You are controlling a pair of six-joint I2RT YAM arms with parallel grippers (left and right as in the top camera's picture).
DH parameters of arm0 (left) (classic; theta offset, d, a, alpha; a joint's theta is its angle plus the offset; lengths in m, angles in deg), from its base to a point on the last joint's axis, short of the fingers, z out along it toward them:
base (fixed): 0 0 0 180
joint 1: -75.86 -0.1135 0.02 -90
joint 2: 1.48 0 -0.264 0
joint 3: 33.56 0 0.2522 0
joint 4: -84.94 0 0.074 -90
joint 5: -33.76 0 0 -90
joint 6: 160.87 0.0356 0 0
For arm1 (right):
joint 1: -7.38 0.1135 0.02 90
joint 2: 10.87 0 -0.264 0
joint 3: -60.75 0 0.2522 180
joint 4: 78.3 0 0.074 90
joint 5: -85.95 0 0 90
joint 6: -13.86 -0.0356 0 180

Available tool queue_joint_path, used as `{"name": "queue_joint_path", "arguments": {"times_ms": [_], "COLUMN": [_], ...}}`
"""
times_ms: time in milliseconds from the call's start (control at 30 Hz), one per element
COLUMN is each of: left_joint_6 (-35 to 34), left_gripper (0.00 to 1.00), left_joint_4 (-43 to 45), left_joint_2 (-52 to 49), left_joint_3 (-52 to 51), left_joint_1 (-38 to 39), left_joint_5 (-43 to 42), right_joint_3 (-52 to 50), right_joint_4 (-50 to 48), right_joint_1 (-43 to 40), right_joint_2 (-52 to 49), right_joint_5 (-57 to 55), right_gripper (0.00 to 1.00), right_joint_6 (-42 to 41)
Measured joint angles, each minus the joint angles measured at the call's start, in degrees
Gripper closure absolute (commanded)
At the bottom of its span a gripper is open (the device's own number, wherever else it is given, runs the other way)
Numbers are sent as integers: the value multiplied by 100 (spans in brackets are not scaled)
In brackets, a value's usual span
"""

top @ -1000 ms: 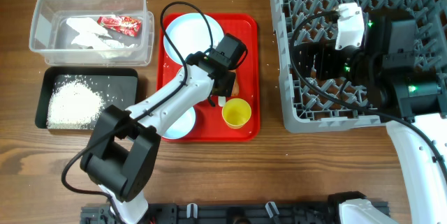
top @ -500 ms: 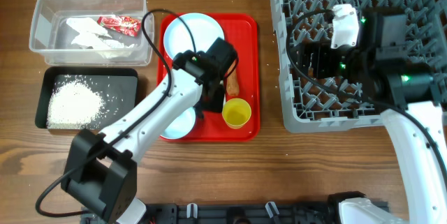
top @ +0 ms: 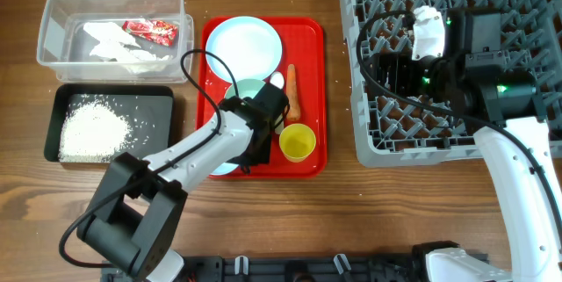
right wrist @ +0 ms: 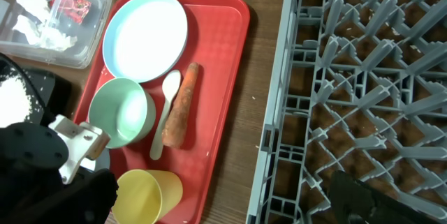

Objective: Sort waste into correct bins and load items into the dishwasher rack
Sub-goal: 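Grasp the blue bowl with the mushroom using the left gripper, then tip the blue bowl over the black tray to dump the mushroom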

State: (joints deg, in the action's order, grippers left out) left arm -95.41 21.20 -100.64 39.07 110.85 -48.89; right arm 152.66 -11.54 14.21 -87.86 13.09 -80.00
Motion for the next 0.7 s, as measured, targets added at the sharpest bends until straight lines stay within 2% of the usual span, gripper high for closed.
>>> {"name": "queue_joint_path", "arguments": {"times_ms": [200,433,533,700], "left_joint_6": [-24,-55,-70,243], "left_gripper": [96,96,96,96], "left_joint_4": [120,-925,-942,-870], "left_joint_2": [2,610,1419,2162], "left_joint_3": [-111,658,1010,1043], "left_joint_1": [0,-166,-647,-2439], "left_joint_5": [46,-129,-186,-953], "right_joint_3": [0,0,0,0], "right_joint_4": [15,17,13,-52], "right_joint_1": [0,0,0,-2], "right_joint_2": [0,0,0,0], "right_joint_5": [0,0,0,0], "right_gripper": [0,0,0,0], "right_joint_6": [-2,-2,-2,-2]}}
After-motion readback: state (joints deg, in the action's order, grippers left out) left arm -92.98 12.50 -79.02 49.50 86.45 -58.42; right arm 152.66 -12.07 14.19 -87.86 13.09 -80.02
